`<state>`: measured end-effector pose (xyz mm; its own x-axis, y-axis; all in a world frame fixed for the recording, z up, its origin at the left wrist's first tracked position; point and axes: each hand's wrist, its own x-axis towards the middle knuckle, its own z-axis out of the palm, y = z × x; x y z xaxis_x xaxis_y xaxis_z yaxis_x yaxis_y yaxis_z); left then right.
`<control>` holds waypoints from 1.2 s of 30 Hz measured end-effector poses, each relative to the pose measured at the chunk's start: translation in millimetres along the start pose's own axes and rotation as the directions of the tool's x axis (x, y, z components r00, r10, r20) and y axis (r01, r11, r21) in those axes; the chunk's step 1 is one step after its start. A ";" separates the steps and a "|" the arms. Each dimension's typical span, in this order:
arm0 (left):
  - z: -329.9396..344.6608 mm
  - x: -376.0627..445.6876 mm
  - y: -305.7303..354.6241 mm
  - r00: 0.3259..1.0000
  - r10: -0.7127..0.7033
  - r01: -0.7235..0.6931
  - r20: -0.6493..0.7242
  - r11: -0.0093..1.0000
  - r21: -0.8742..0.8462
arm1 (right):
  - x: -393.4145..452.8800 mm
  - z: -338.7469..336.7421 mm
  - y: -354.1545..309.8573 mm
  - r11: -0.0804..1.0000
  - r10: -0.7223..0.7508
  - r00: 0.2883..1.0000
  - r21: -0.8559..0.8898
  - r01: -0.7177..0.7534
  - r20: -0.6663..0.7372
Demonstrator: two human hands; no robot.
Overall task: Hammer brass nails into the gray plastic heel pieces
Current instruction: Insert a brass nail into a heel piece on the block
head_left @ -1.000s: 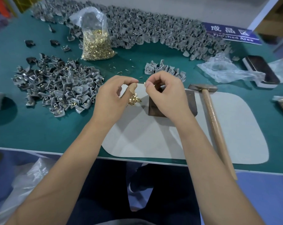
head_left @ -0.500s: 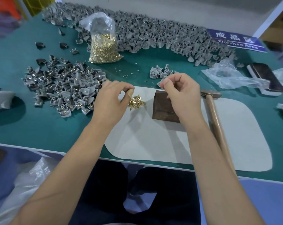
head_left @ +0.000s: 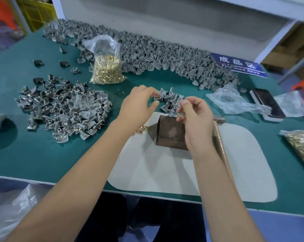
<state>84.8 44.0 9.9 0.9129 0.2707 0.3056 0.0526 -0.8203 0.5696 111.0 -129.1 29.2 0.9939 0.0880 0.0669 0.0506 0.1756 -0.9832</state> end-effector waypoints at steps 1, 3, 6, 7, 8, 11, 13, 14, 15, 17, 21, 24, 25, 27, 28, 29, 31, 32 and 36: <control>4.6 10.4 -0.5 1.000 0.002 -0.002 0.015 1.000 -0.010 | -0.3 -0.1 -0.7 0.999 0.020 1.000 0.034 -0.020 -0.006; 13.6 28.1 -0.5 0.998 0.036 -0.032 0.054 0.997 -0.071 | 0.4 -2.5 -3.9 0.979 0.087 0.996 0.187 -0.080 -0.029; 27.4 46.7 -4.1 0.972 0.130 -0.130 0.198 0.991 -0.014 | 5.1 -8.1 -10.5 0.854 0.221 0.973 0.494 -0.162 -0.063; 31.6 50.5 -6.6 0.949 0.158 -0.179 0.272 0.982 0.053 | 6.8 -10.0 -11.7 0.820 0.244 0.966 0.550 -0.159 -0.084; 35.2 53.3 -9.7 0.919 0.180 -0.230 0.351 0.968 0.104 | 8.0 -11.0 -12.1 0.802 0.257 0.960 0.579 -0.147 -0.112; 43.5 59.7 -17.8 0.845 0.225 -0.314 0.486 0.943 0.109 | 8.9 -11.1 -11.4 0.789 0.263 0.951 0.604 -0.114 -0.164; 47.3 66.0 -20.1 0.837 0.232 -0.314 0.496 0.946 0.086 | 9.2 -10.9 -10.8 0.779 0.258 0.952 0.619 -0.104 -0.164; 49.0 69.2 -20.1 0.834 0.231 -0.309 0.501 0.948 0.077 | 9.6 -11.2 -10.5 0.777 0.253 0.954 0.622 -0.100 -0.163; 51.0 72.1 -19.5 0.830 0.232 -0.310 0.508 0.948 0.072 | 9.9 -11.5 -10.3 0.778 0.247 0.956 0.621 -0.097 -0.160; 56.3 76.7 -17.3 0.818 0.253 -0.340 0.517 0.937 0.078 | 9.6 -11.9 -9.8 0.781 0.240 0.960 0.616 -0.102 -0.146; 65.4 88.5 -9.3 0.820 0.314 -0.394 0.478 0.916 0.075 | 10.1 -12.1 -9.1 0.793 0.232 0.967 0.597 -0.123 -0.108; 70.1 96.2 0.2 0.810 0.354 -0.421 0.468 0.906 0.042 | 10.1 -11.5 -9.9 0.793 0.220 0.974 0.592 -0.143 -0.059; 71.7 98.5 4.1 0.799 0.372 -0.437 0.471 0.899 0.030 | 9.2 -11.3 -10.1 0.797 0.206 0.978 0.586 -0.147 -0.035; 74.0 102.6 12.2 0.779 0.403 -0.469 0.480 0.883 0.020 | 6.2 -10.9 -9.8 0.826 0.168 0.986 0.546 -0.139 -0.005; 75.2 104.7 16.2 0.769 0.413 -0.482 0.487 0.876 0.018 | 4.8 -10.8 -9.2 0.841 0.155 0.988 0.524 -0.134 0.004; 76.7 106.5 19.7 0.759 0.424 -0.496 0.494 0.868 0.018 | 4.0 -10.5 -9.1 0.850 0.151 0.989 0.510 -0.135 0.010; 81.0 108.8 24.7 0.743 0.442 -0.528 0.502 0.849 0.035 | 3.5 -10.1 -9.3 0.853 0.144 0.989 0.504 -0.135 0.022; 83.6 109.8 25.7 0.736 0.449 -0.545 0.507 0.837 0.051 | 3.7 -9.9 -9.8 0.853 0.139 0.990 0.505 -0.134 0.028; 90.5 111.8 26.1 0.721 0.449 -0.582 0.528 0.806 0.110 | 4.1 -11.0 -9.0 0.864 0.123 0.991 0.485 -0.135 0.057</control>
<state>224.9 7.3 -10.2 0.8953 -0.4393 0.0732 -0.4448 -0.8736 0.1973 115.8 -141.1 36.5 0.9854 0.1643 -0.0448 -0.1378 0.6150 -0.7764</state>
